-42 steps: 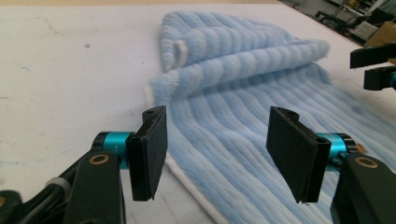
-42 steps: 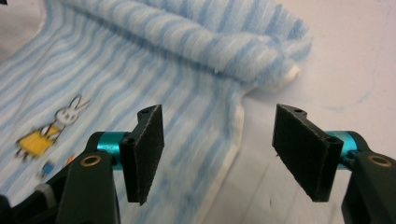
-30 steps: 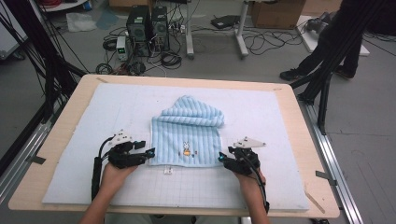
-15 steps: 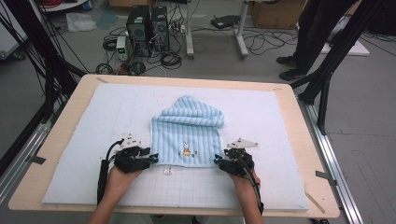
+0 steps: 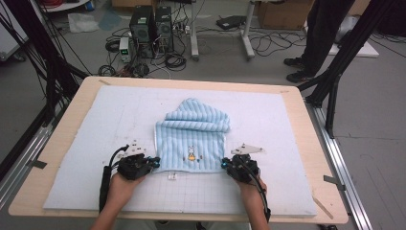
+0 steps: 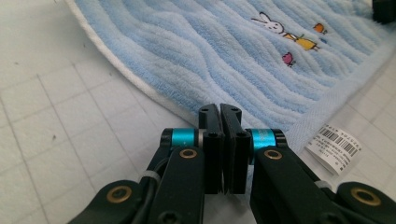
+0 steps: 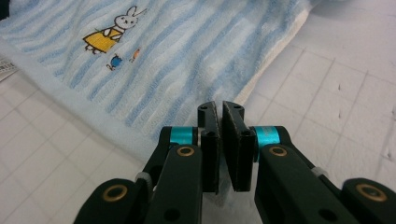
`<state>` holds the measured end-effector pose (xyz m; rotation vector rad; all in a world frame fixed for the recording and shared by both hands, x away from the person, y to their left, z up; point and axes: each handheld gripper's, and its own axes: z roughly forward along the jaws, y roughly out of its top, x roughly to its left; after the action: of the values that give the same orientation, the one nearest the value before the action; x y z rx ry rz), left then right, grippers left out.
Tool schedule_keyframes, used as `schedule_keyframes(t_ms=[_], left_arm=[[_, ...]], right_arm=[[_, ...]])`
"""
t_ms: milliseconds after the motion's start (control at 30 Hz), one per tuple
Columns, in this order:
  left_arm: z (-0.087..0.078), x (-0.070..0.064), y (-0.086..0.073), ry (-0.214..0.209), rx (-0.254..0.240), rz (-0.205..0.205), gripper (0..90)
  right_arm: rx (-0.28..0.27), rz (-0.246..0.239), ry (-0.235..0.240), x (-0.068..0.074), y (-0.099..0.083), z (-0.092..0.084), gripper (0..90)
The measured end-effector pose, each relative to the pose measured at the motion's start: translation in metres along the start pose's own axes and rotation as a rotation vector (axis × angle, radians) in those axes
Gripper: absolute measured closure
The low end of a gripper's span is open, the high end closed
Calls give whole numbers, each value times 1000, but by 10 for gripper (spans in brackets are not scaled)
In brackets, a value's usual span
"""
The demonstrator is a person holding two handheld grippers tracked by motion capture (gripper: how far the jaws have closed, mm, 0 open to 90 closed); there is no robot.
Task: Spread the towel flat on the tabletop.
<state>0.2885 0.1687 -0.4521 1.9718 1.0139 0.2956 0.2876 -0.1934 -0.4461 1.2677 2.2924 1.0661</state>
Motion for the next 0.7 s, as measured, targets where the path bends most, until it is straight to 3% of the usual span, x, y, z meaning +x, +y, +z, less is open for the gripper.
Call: schedule_keyframes(t_ms=[333,700], left_arm=[[-28,-12,-21,-112,-60,10,874],[-55,-30,-43,-180,-103,26,873]], right_arm=[[-40,-47,27,15,-19,-28,852],[-95,-75,57,37,-44,-62,851]])
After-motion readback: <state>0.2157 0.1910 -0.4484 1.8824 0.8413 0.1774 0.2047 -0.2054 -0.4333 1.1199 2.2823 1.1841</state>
